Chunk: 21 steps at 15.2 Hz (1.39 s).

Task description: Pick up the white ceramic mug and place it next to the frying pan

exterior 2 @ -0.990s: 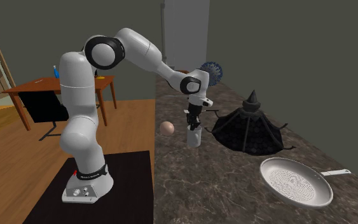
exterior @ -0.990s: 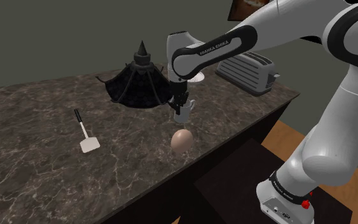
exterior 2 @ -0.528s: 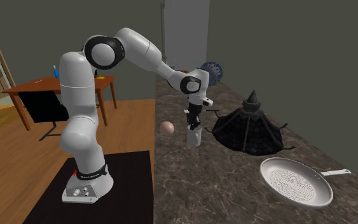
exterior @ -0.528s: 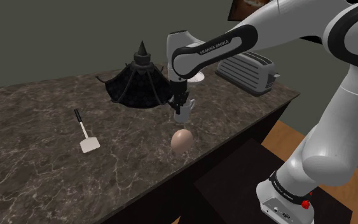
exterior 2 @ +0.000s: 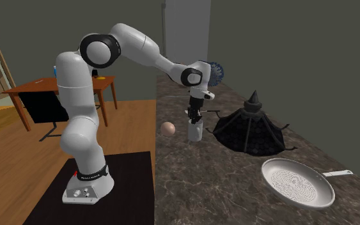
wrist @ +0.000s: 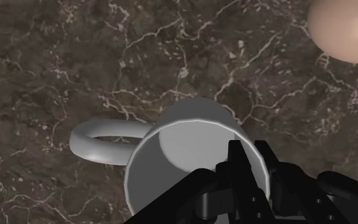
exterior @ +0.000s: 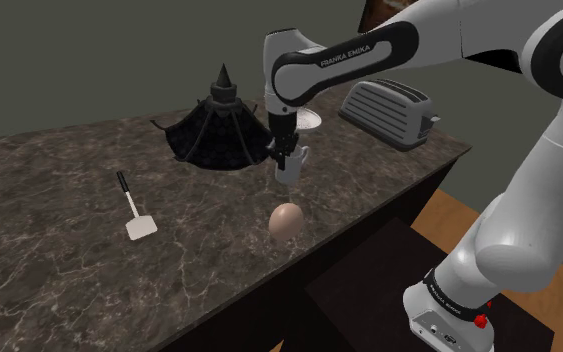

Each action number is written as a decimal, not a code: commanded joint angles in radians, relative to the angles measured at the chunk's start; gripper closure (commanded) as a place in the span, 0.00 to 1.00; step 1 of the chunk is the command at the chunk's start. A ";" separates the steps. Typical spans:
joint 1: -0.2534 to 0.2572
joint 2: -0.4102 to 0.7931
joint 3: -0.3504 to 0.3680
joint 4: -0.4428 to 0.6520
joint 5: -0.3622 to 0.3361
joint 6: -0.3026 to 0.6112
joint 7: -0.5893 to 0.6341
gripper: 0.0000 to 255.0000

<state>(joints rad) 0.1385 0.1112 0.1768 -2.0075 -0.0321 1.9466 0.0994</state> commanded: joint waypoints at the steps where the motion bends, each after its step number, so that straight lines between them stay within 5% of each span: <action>1: -0.002 -0.011 -0.001 0.016 0.002 -0.027 -0.005 1.00; 21: -0.003 -0.070 -0.001 0.216 0.014 -0.285 -0.015 1.00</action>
<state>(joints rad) 0.1360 0.0431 0.1768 -1.8025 -0.0185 1.6749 0.0858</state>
